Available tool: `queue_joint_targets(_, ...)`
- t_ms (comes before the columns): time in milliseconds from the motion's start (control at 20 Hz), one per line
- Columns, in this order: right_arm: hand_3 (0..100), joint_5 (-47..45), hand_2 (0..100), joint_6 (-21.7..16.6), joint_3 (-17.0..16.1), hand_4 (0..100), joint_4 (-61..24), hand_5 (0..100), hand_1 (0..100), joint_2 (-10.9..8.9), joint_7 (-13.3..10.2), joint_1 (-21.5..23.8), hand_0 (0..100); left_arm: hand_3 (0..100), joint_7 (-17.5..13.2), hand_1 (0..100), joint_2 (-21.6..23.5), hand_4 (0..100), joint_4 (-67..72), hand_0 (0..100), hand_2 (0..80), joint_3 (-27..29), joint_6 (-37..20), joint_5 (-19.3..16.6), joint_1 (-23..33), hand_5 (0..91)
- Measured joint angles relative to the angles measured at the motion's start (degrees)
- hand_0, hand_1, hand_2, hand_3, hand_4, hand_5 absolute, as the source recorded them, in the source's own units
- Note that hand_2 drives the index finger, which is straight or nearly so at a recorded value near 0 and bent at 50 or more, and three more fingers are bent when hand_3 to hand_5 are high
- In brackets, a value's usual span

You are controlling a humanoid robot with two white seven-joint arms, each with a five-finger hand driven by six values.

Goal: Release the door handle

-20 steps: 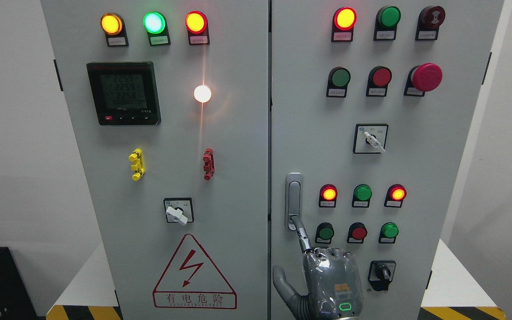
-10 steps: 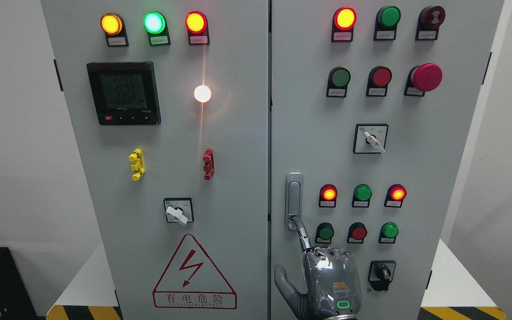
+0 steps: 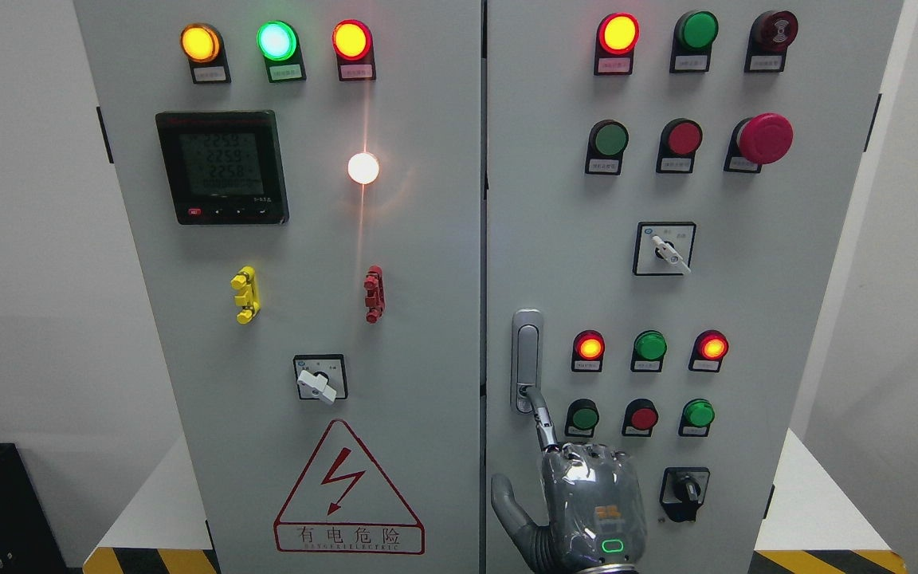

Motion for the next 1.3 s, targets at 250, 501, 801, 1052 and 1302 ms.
queue_joint_targets(250, 100, 0.09, 1, 0.00, 0.29, 100, 0.20, 100, 36, 0.17, -0.01, -0.07, 44, 0, 0.00, 56, 0.00, 0, 0.00, 12, 0.0, 0.00, 0.00, 0.00, 0.00, 0.0)
queue_joint_targets(501, 100, 0.17, 2, 0.72, 0.45, 100, 0.35, 100, 36, 0.28, -0.11, -0.09, 45, 0, 0.00, 56, 0.00, 0, 0.00, 12, 0.0, 0.00, 0.00, 0.00, 0.00, 0.0)
queue_joint_targets(801, 100, 0.27, 2, 1.04, 0.54, 100, 0.51, 100, 36, 0.37, -0.16, -0.12, 45, 0, 0.00, 56, 0.00, 0, 0.00, 12, 0.0, 0.00, 0.00, 0.00, 0.00, 0.0)
queue_joint_targets(1052, 100, 0.41, 3, 1.08, 0.57, 100, 0.72, 100, 36, 0.42, 0.07, -0.16, 45, 0, 0.00, 56, 0.00, 0, 0.00, 12, 0.0, 0.00, 0.00, 0.00, 0.00, 0.0)
queue_joint_targets(1302, 100, 0.46, 3, 1.15, 0.62, 100, 0.87, 100, 36, 0.46, 0.15, -0.15, 45, 0, 0.00, 56, 0.00, 0, 0.00, 12, 0.0, 0.00, 0.00, 0.00, 0.00, 0.0)
